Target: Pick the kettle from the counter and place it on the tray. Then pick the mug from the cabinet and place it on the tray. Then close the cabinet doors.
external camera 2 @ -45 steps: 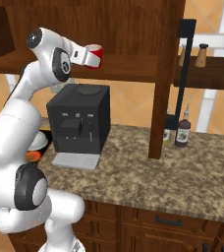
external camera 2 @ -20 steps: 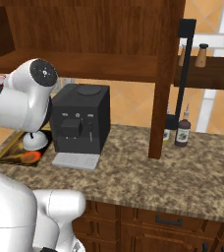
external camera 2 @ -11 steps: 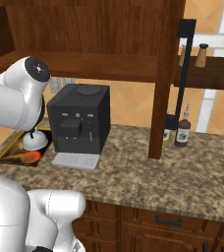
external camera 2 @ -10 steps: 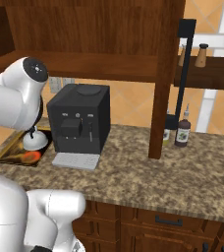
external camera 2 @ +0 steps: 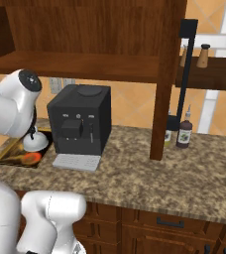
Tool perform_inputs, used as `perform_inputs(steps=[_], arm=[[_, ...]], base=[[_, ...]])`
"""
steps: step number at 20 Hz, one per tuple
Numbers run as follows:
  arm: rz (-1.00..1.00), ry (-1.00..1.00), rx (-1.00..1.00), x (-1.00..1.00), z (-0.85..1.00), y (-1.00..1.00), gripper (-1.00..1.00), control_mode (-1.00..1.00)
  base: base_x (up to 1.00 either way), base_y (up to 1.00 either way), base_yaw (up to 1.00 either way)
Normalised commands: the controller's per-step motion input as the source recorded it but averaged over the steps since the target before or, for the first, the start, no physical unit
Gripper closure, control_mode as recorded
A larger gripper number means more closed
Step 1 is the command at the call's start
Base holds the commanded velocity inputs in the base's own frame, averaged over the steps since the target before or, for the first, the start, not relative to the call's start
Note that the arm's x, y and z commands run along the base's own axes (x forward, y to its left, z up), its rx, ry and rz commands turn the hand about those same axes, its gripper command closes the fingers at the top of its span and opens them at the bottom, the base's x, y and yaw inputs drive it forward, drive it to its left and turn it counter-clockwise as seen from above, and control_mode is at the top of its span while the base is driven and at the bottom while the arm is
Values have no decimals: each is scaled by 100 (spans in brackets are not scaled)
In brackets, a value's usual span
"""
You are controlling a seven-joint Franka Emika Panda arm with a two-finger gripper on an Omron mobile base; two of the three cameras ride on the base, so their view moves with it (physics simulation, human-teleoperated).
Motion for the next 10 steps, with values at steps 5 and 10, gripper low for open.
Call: perform_inputs(steps=[5, 10], arm=[[-1, 17, 0, 11, -49, 32, 100, -100], [-2, 17, 0, 24, -55, 18, 100, -100]], base=[[0, 0, 0], [0, 0, 0]])
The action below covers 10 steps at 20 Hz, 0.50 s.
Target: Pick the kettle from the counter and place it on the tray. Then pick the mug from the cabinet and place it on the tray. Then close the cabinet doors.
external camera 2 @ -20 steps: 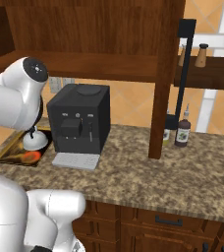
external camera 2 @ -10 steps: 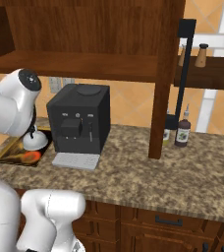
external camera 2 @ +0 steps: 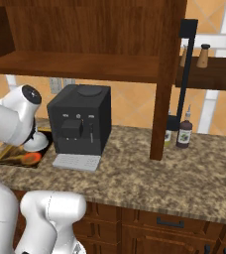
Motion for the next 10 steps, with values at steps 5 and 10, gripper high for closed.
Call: perform_inputs(steps=[5, 10], arm=[[0, 17, 0, 27, -50, 8, 100, -100], [0, 9, 0, 27, -49, 7, 100, -100]], base=[[0, 0, 0], [0, 0, 0]])
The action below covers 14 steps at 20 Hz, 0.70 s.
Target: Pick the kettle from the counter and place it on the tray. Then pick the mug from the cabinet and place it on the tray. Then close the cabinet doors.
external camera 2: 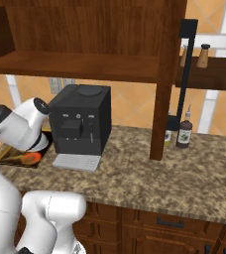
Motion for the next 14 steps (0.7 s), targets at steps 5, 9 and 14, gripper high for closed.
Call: perform_inputs(steps=[5, 9, 14], arm=[[-2, 0, -3, 36, -68, 19, 100, -100], [-6, -3, -10, 29, -68, 33, 100, -100], [-6, 0, -12, 26, -56, 29, 100, -100]], base=[[0, 0, 0], [0, 0, 0], [0, 0, 0]])
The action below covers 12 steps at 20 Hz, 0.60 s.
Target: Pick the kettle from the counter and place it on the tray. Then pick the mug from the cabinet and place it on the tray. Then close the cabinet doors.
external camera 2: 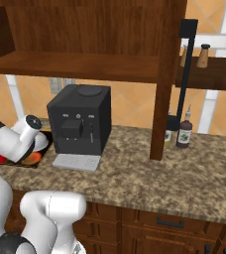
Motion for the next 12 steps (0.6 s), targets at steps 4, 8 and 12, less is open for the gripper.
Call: perform_inputs(steps=[4, 8, 12], arm=[[-7, 0, -6, 35, -38, 19, 100, -100], [-5, -3, 0, 27, -19, 4, 100, -100], [-4, -17, 2, 19, -5, 0, 100, -100]], base=[[0, 0, 0], [0, 0, 0], [0, 0, 0]])
